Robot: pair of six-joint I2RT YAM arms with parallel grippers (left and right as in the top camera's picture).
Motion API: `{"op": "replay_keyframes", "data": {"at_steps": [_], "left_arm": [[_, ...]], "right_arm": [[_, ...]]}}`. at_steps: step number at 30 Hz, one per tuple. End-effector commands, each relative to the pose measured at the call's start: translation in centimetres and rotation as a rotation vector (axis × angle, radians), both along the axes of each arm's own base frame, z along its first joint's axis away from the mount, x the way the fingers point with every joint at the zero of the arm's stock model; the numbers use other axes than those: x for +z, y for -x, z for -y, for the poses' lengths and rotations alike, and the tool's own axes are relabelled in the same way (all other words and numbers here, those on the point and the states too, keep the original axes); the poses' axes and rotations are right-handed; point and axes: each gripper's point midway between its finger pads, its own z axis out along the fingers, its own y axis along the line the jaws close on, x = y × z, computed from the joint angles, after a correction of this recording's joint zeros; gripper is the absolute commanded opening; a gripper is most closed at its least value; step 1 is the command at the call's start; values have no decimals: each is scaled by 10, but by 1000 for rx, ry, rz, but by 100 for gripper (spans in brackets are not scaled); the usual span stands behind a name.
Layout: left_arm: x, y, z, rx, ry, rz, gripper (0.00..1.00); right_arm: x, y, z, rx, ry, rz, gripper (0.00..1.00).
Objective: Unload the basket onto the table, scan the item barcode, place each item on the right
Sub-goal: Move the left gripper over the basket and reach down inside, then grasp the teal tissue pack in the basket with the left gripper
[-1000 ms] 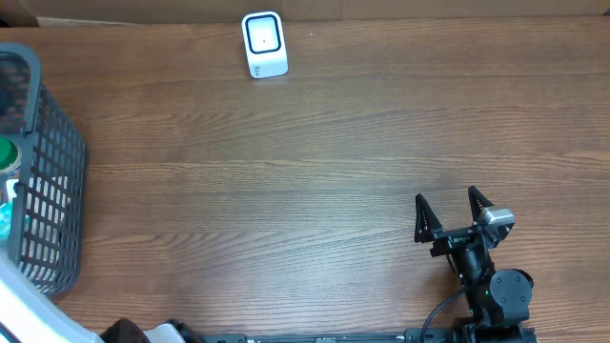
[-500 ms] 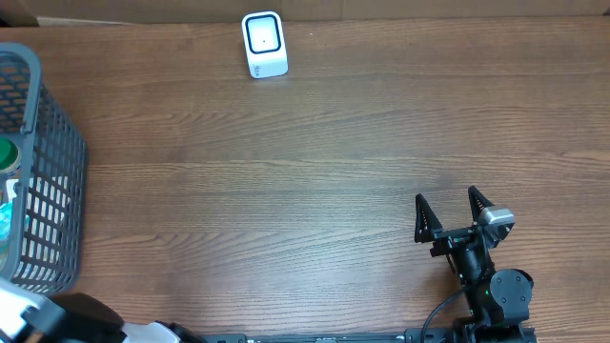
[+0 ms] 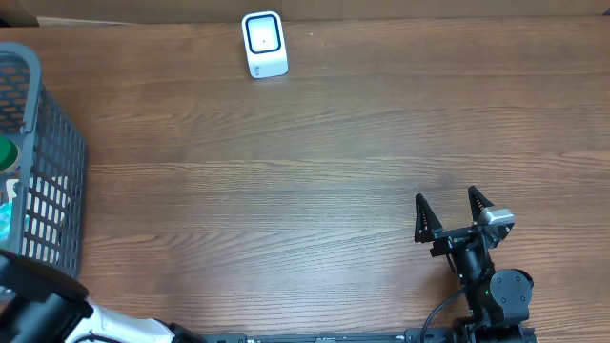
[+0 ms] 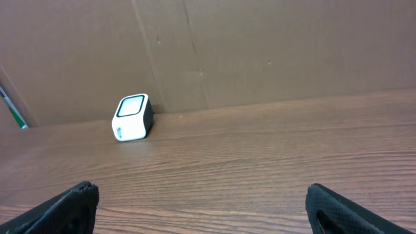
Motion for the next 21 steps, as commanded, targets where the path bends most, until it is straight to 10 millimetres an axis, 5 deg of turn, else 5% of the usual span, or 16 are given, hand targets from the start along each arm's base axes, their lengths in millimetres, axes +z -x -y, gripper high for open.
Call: {"op": "replay_keyframes", "data": {"at_steps": [1, 15, 21], "left_arm": [[-35, -1, -3, -22, 61, -67, 68], [-58, -7, -6, -52, 66, -58, 68], [-83, -11, 2, -75, 86, -45, 54]], "right_arm": [[-2, 0, 0, -2, -2, 1, 100], [-2, 0, 0, -2, -2, 2, 100], [-2, 0, 0, -2, -2, 2, 100]]}}
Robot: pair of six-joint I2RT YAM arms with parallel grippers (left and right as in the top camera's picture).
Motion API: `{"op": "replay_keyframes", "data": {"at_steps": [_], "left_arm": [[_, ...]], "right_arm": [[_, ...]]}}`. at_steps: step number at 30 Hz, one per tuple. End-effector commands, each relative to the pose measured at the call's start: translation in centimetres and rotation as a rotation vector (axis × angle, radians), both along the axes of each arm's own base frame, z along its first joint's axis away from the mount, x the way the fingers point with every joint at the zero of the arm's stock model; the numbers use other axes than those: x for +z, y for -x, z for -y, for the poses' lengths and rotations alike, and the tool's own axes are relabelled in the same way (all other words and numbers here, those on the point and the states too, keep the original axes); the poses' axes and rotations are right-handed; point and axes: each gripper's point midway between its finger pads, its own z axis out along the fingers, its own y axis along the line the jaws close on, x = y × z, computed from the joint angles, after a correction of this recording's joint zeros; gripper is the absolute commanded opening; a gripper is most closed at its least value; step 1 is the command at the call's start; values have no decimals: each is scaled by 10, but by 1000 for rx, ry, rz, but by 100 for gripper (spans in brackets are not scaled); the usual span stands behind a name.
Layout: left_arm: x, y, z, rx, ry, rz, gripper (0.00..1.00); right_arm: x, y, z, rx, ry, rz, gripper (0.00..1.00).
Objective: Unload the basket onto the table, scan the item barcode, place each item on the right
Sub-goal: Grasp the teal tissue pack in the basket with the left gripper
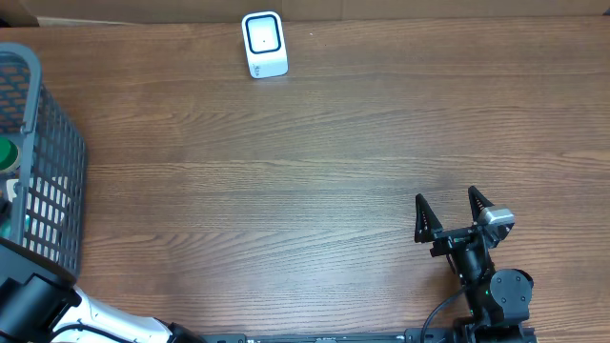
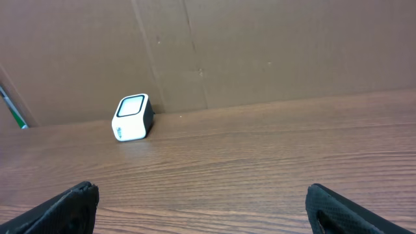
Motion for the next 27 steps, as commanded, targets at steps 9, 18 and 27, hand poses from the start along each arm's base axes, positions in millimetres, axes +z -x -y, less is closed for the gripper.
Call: {"op": "replay_keyframes", "data": {"at_steps": [9, 18, 27], "left_arm": [[-3, -3, 9, -38, 13, 7, 4], [67, -15, 8, -53, -112, 158, 4], [177, -13, 27, -37, -320, 388, 4]], "right_arm": [[-2, 0, 0, -2, -2, 2, 100], [-2, 0, 0, -2, -2, 2, 100], [-2, 0, 0, -2, -2, 1, 100]]}}
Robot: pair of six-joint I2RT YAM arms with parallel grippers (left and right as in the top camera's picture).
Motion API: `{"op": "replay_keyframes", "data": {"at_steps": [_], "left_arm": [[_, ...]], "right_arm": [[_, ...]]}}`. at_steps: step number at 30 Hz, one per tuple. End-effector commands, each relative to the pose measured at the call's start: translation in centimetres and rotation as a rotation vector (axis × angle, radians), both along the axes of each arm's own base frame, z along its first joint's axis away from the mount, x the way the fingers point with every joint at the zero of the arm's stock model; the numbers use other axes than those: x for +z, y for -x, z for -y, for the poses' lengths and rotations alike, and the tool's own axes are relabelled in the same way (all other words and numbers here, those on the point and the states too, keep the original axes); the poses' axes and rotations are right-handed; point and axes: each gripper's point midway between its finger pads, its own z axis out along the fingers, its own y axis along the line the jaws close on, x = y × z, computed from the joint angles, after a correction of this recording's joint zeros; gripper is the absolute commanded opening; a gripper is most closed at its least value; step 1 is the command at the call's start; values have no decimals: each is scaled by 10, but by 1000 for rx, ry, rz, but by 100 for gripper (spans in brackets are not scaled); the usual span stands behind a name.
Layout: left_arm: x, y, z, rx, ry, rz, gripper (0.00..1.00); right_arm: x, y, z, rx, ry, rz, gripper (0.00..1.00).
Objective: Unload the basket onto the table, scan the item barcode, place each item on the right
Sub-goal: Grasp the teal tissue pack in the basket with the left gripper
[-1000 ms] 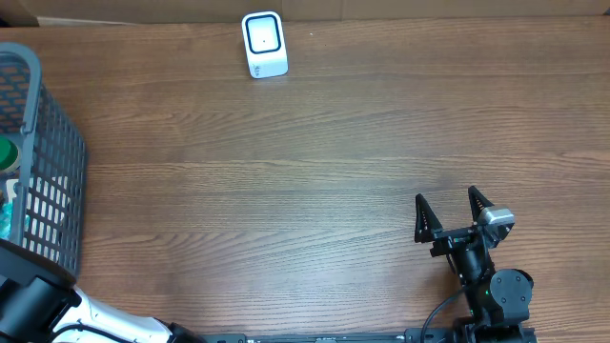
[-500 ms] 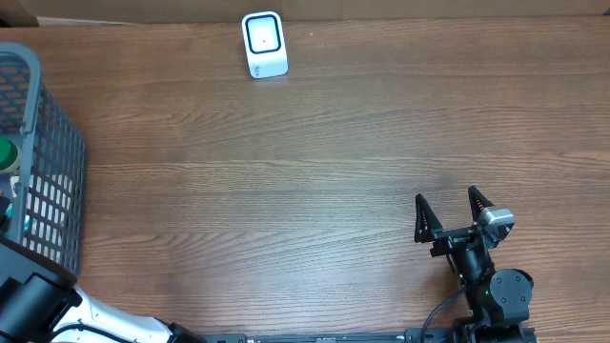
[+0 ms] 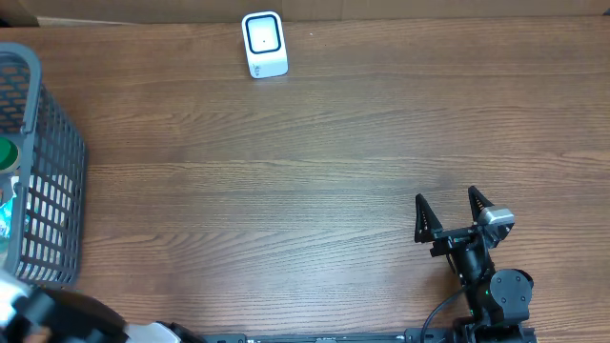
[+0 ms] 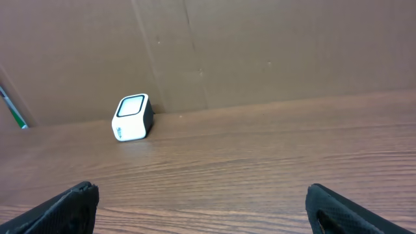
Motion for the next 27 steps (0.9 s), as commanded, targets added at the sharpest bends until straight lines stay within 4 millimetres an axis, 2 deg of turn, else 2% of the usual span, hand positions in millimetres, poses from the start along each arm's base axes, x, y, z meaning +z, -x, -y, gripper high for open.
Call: {"op": "replay_keyframes", "data": {"at_steps": [1, 2, 4, 6, 8, 12, 16, 18, 27], "left_arm": [[34, -2, 12, -6, -52, 88, 4], [34, -2, 12, -13, -54, 85, 5], [28, -1, 14, -39, -43, 54, 31], [13, 0, 15, -72, -21, 13, 49], [-18, 1, 16, -106, 38, -49, 61], [-56, -1, 14, -169, 95, -127, 66], [-88, -7, 9, -230, 141, -190, 67], [-101, -11, 6, -245, 154, -203, 68], [-143, -20, -4, -261, 199, -237, 83]], "right_arm": [[-2, 0, 0, -2, -2, 1, 100], [-3, 0, 0, -2, -2, 1, 100], [-2, 0, 0, -2, -2, 1, 100], [-2, 0, 0, -2, -2, 1, 100], [-2, 0, 0, -2, -2, 1, 100], [-2, 0, 0, -2, -2, 1, 100], [-3, 0, 0, -2, -2, 1, 100], [-3, 0, 0, -2, -2, 1, 100], [-2, 0, 0, -2, -2, 1, 100]]}}
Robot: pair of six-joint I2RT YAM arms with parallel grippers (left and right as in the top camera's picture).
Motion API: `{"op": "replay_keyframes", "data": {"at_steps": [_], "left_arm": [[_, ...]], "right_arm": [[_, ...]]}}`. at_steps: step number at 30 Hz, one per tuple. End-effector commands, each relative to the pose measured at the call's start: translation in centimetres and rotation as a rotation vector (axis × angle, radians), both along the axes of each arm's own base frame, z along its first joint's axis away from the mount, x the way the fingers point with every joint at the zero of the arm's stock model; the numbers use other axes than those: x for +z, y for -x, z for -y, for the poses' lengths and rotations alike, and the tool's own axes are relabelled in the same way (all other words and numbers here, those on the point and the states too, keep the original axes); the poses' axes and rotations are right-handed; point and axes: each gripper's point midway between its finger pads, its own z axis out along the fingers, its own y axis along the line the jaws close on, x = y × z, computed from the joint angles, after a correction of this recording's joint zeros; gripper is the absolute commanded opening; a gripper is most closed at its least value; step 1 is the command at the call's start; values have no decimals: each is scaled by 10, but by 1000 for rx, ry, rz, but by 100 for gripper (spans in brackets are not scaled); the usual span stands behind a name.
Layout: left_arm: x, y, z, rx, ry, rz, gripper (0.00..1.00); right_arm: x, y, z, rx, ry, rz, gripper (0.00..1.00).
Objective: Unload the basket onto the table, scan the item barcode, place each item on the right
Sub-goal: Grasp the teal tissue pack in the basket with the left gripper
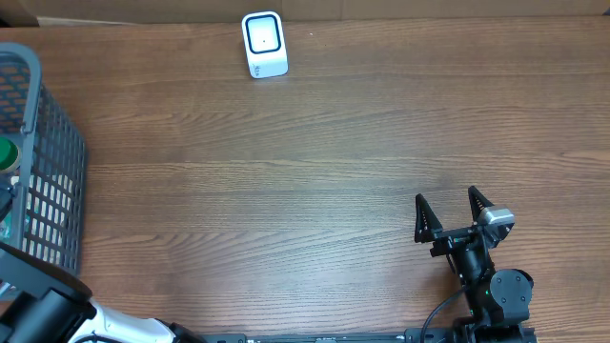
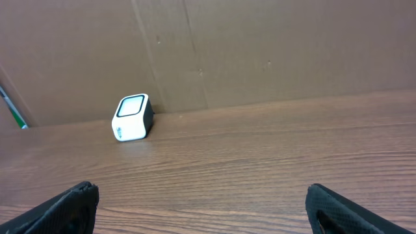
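The white barcode scanner (image 1: 264,43) with a dark window stands at the table's far edge, and it also shows against the cardboard wall (image 2: 132,117). My right gripper (image 1: 448,205) rests open near the front right, fingers spread wide with nothing between them (image 2: 201,192). A grey mesh basket (image 1: 52,191) at the far left holds a green item (image 1: 6,152) and a teal one (image 1: 5,225), both mostly cut off by the frame edge. Only a black and white part of my left arm (image 1: 43,310) shows at the basket's near corner; its gripper is out of view.
A brown cardboard wall (image 2: 260,52) backs the table behind the scanner. The wood-grain tabletop (image 1: 286,191) runs between the basket and my right arm. The right arm's base (image 1: 496,295) sits at the front edge.
The left arm's visible part has moved up from the bottom-left corner to the basket's near corner. The right gripper, the scanner and the basket are unchanged.
The left arm's body lay across the basket's near corner, then sat a little lower, then lower still and blurred in the corner, and now is back up at the basket. The right gripper stayed open and still throughout, and the scanner never moved.
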Motion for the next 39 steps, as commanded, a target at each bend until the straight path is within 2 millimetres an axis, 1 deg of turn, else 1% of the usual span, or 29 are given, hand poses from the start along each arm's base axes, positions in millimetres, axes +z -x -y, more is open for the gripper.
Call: {"op": "replay_keyframes", "data": {"at_steps": [1, 6, 10, 11, 13, 15, 19, 21, 23, 25, 28, 31, 35, 37, 39], "left_arm": [[-24, -2, 2, -30, 41, -31, 84], [-43, -1, 3, -29, 78, -61, 84], [-46, 0, 2, -27, 78, -68, 76], [-46, 0, 1, -27, 76, -66, 71], [-45, -1, 1, -27, 75, -65, 54], [-45, -1, 1, -27, 74, -65, 39], [-45, 0, 1, -27, 76, -66, 30], [-42, 0, 1, -27, 79, -68, 23], [-36, -1, 1, -27, 78, -67, 19], [-25, -2, -1, -27, 72, -63, 17], [-1, -6, -6, -12, 60, -46, 15], [35, -14, -9, 20, 47, 2, 16], [92, -25, -6, 29, 15, 87, 17], [127, -32, 0, 25, -6, 158, 16], [164, -43, 11, -8, -24, 261, 16]], "right_arm": [[-2, 0, 0, -2, -1, 2, 100], [-2, 0, 0, -2, -2, 2, 100], [-2, 0, 0, -2, -2, 2, 100], [-2, 0, 0, -2, -1, 2, 100], [-2, 0, 0, -2, -2, 2, 100], [-2, 0, 0, -2, -2, 2, 100], [-2, 0, 0, -2, -2, 2, 100], [-2, 0, 0, -2, -2, 2, 100], [-2, 0, 0, -2, -1, 2, 100], [-2, 0, 0, -2, -2, 2, 100], [-2, 0, 0, -2, -2, 2, 100], [-2, 0, 0, -2, -2, 2, 100], [-2, 0, 0, -2, -2, 2, 100], [-2, 0, 0, -2, -2, 2, 100], [-2, 0, 0, -2, -2, 2, 100]]}}
